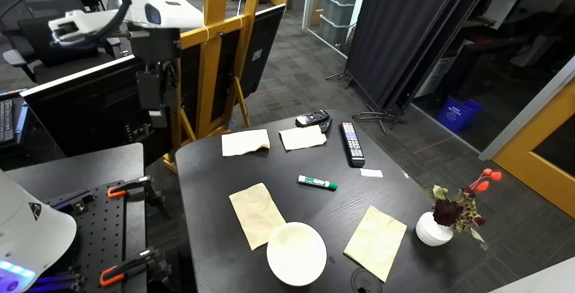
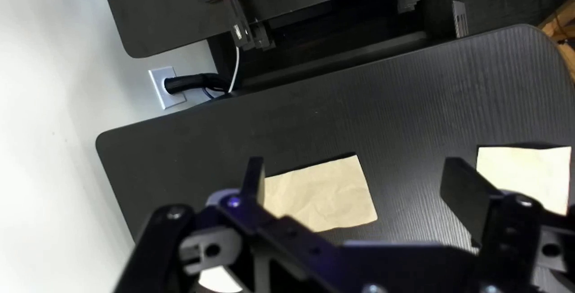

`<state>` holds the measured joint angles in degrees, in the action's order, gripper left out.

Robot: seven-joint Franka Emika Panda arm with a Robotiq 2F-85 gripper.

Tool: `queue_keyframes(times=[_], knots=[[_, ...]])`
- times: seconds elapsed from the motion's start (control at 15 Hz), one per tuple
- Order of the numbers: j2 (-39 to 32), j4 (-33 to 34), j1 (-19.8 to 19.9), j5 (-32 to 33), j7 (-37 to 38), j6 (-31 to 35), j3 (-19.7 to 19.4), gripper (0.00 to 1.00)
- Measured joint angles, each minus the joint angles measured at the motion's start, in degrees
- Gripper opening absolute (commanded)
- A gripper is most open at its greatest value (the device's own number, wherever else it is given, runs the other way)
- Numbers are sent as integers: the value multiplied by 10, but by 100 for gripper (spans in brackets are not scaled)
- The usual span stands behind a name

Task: Put the pen into the white mug.

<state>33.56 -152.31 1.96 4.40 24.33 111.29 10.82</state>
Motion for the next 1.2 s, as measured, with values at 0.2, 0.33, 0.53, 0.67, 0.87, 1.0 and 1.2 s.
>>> queue_keyframes(times=[0.2, 0.33, 0.53, 0.67, 0.87, 1.0, 1.2], knots=[[-11, 17, 12, 2, 8, 37, -9, 100], [-28, 35, 26, 6, 11, 69, -16, 100], [-67, 67, 47, 18, 23, 119, -26, 100], [-102, 90, 56, 18, 32, 149, -35, 100], [-155, 119, 65, 18, 55, 197, -47, 100], [-189, 134, 67, 18, 71, 234, -57, 100], [-239, 152, 68, 19, 92, 290, -70, 100]])
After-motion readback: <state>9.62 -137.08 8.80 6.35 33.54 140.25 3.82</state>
